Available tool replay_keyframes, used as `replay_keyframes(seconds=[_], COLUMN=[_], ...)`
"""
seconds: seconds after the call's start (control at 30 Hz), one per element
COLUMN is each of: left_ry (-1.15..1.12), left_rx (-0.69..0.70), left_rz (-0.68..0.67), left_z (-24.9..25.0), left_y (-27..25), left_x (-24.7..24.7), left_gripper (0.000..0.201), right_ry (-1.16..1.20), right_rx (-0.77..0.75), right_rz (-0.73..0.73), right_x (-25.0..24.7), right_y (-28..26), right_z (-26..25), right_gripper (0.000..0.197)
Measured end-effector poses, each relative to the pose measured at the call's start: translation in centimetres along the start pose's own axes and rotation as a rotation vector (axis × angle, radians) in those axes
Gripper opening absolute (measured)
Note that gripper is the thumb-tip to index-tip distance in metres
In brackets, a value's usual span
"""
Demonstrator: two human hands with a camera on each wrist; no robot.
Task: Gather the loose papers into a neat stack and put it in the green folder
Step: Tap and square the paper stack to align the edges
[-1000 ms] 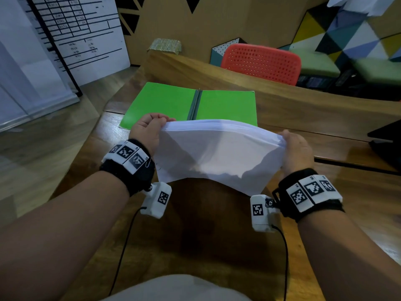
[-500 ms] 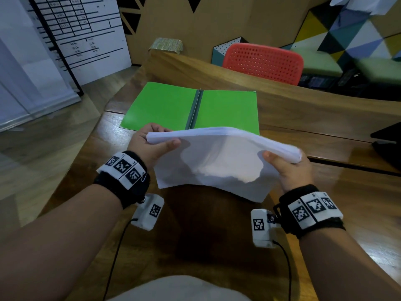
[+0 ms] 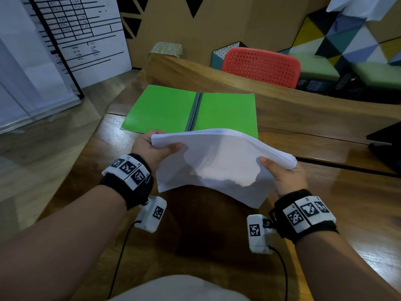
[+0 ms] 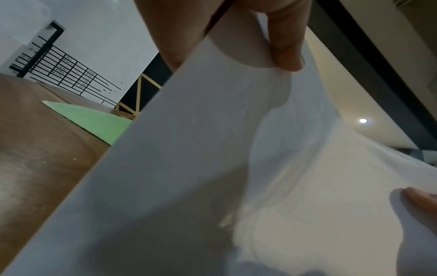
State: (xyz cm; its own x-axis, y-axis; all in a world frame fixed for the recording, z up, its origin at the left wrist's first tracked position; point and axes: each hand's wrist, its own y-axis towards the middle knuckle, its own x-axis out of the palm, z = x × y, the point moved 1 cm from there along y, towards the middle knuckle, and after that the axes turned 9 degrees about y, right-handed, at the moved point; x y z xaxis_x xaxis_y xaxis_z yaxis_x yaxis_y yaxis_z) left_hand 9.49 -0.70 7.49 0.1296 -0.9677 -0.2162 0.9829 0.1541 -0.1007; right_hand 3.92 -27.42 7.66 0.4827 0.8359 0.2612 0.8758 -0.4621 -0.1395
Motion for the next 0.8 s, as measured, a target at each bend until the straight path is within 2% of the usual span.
replay_keyframes(seconds=[0.13,0.2,0.23,0.27,0.33,0.37,0.43,0.47,0.53,0.6,0.63,0.67,0.73,0.8], left_ry=[0.012,0.06,0.159,0.326,0.641,0.743,0.901,0.98,1.121,1.169,1.124,1.053,0.926,0.8], left_rx=[-0.064,-0.082,-0.078,-0.051,0.042,0.138,0.425,0.565,0.716,0.788,0.8,0.817,0.855,0.821], left_rz=[-0.03,-0.017,0.03,0.108,0.247,0.261,0.213,0.17,0.026,-0.153,-0.235,-0.284,-0.309,-0.268], left_z=[-0.1,0.1,0.4,0.6,2.1,3.2,5.5,6.8,9.1,10.6,11.1,11.3,11.1,10.7], left_y=[0.0,0.1,0.2,0.3,-0.3,-0.9,-2.1,-2.6,-3.1,-2.9,-2.8,-2.7,-3.0,-3.1], left_x=[0.0,-0.2,-0.4,-0.6,-1.1,-1.0,-0.2,0.4,1.8,2.7,3.0,3.0,2.6,1.9], left_gripper=[0.027,0.029,0.038,0.06,0.106,0.118,0.123,0.12,0.1,0.056,0.039,0.035,0.037,0.028], right_ry=[-0.04,-0.072,-0.078,-0.085,-0.137,-0.181,-0.323,-0.424,-0.58,-0.606,-0.607,-0.614,-0.726,-0.946], right_rx=[-0.001,-0.023,-0.046,-0.068,-0.133,-0.168,-0.245,-0.306,-0.434,-0.512,-0.545,-0.561,-0.535,-0.411], right_rz=[-0.01,-0.009,-0.011,-0.02,-0.057,-0.084,-0.13,-0.152,-0.21,-0.257,-0.265,-0.272,-0.317,-0.375], right_x=[0.1,0.1,0.2,0.4,1.0,1.4,2.5,3.2,4.4,5.4,5.6,5.7,5.5,4.6], right_y=[-0.2,-0.1,-0.1,-0.1,-0.2,-0.3,-0.8,-1.3,-2.6,-3.8,-4.2,-4.6,-4.5,-3.6], right_z=[0.0,-0.3,-0.5,-0.8,-1.5,-2.0,-3.0,-3.6,-4.8,-6.1,-6.6,-7.1,-7.9,-8.6], right_gripper=[0.033,0.026,0.025,0.027,0.03,0.029,0.019,0.016,0.018,0.013,0.018,0.021,0.012,0.015])
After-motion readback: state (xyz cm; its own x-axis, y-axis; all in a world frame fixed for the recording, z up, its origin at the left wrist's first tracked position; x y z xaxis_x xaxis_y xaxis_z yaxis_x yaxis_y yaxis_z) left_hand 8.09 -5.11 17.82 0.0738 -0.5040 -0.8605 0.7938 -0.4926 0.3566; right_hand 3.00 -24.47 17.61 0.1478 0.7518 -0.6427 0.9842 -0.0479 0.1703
